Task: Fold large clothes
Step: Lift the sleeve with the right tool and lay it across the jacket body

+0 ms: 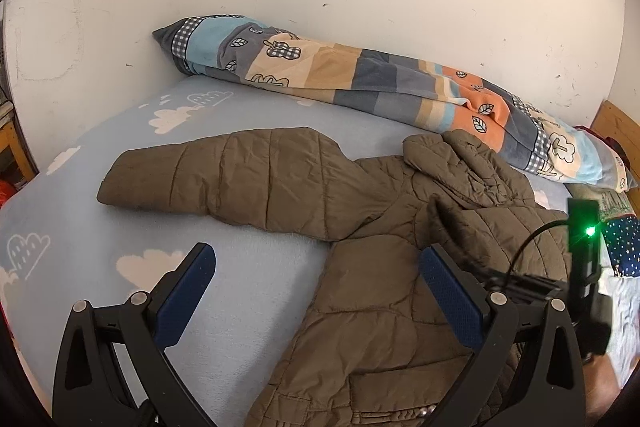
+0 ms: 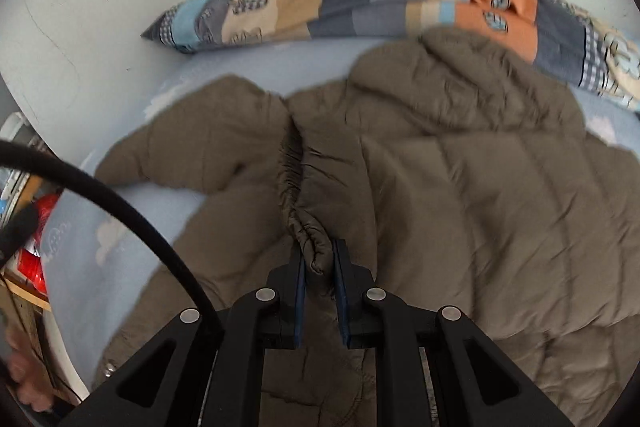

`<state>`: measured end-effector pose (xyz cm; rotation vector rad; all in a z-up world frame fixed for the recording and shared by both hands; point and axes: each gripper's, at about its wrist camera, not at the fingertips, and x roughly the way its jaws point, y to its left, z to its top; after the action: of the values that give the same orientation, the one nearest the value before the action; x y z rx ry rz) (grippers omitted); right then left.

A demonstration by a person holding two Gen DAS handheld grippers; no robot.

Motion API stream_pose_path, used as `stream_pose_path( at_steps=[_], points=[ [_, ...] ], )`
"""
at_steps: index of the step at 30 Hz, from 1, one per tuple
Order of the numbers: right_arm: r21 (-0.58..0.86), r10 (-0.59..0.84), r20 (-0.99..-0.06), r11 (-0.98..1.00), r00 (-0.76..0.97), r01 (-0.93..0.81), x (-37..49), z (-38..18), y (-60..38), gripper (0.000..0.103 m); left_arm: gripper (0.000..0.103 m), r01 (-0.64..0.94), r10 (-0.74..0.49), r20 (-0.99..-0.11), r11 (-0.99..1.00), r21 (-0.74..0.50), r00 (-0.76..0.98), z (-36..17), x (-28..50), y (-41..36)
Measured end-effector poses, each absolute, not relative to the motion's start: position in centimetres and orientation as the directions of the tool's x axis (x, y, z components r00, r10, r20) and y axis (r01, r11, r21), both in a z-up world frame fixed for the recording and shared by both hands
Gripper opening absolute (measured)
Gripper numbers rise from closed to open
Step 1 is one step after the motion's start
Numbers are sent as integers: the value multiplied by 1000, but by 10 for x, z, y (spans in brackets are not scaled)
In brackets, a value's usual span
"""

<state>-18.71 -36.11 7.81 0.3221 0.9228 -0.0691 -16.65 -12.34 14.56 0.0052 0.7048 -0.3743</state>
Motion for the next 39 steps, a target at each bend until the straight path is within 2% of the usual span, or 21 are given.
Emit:
stream_pose_path(
  at_steps=[4,6,8,11,16,20,22,24,25,27,29,32,36,39],
  points=[
    [234,77,-802,953,592,194,-184,65,-357,24,103,349,-332,-638,931,-104,695,144,-169,-129],
    [265,117,-801,949,588,171,-186,66,-355,32,103,350,-334,-639,931,-108,692,143,-169,-131],
    [316,176,-785,939,594,139,-192,79,-355,48,103,348,-337,-641,930,-115,690,144,-168,-132],
    [376,191,-715,916,673,139,-210,109,-375,60,103,350,-346,-642,928,-126,684,143,-168,-136],
    [485,111,-650,822,752,298,-246,131,-460,60,103,371,-353,-645,921,-116,677,142,-172,-146],
    [576,82,-685,670,724,468,-278,95,-538,60,103,381,-365,-655,916,-127,661,139,-171,-153],
    [568,49,-724,607,688,556,-295,75,-567,61,103,388,-371,-658,913,-129,656,137,-170,-159],
    [579,37,-746,531,665,619,-314,54,-595,55,103,402,-381,-662,906,-131,645,134,-168,-168],
    [564,19,-763,509,647,650,-320,50,-603,48,103,431,-403,-675,892,-138,618,131,-165,-178],
    [562,-44,-758,461,651,687,-338,58,-618,47,103,467,-421,-697,873,-138,581,126,-161,-192],
    [602,-62,-727,421,684,678,-352,71,-626,52,103,522,-496,-734,822,-226,464,115,-150,-207],
    [640,-73,-700,376,711,670,-375,85,-629,59,103,490,-570,-755,784,-381,324,97,-130,-218],
    [665,-41,-702,320,711,674,-403,84,-622,61,103,434,-587,-778,775,-459,226,73,-108,-227],
    [674,-23,-704,292,710,678,-416,78,-621,61,102,385,-632,-757,749,-539,168,57,-96,-232]
  ],
)
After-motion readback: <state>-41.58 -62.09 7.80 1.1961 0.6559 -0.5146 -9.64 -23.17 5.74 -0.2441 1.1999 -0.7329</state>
